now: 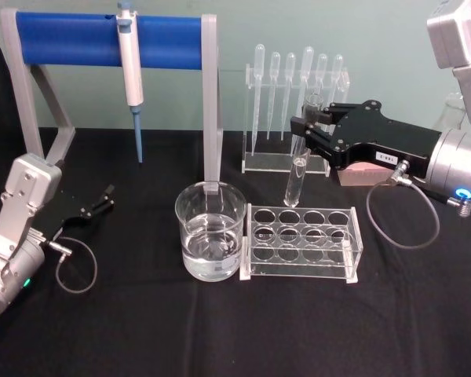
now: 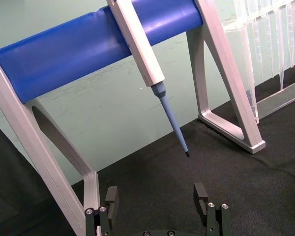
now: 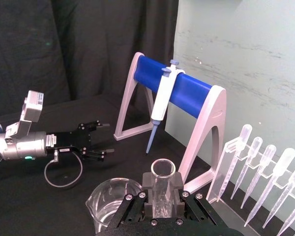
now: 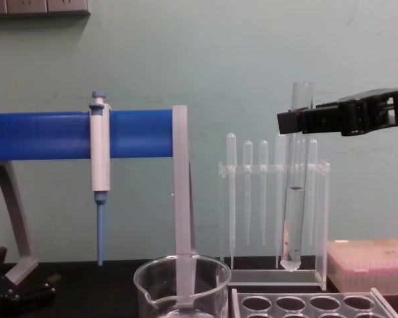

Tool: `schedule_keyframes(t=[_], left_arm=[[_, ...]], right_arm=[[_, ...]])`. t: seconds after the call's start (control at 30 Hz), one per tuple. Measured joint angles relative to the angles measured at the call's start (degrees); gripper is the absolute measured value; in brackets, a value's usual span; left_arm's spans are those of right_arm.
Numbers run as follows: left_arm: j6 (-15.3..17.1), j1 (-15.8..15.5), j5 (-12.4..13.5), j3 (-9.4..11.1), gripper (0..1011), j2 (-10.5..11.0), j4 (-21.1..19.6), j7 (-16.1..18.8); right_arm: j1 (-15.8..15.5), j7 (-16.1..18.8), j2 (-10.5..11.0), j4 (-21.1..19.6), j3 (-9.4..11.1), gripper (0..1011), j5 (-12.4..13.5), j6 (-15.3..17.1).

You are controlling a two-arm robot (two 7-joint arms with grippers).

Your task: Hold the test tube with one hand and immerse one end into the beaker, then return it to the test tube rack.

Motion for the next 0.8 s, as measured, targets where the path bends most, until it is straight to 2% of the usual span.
schedule_keyframes(t=[0.8], left_arm=[[0.0, 0.0, 0.0, 0.0, 1000, 0.0, 0.0, 0.0]], right_arm=[[0.0, 0.0, 0.0, 0.0, 0.0, 227, 0.0, 0.0]])
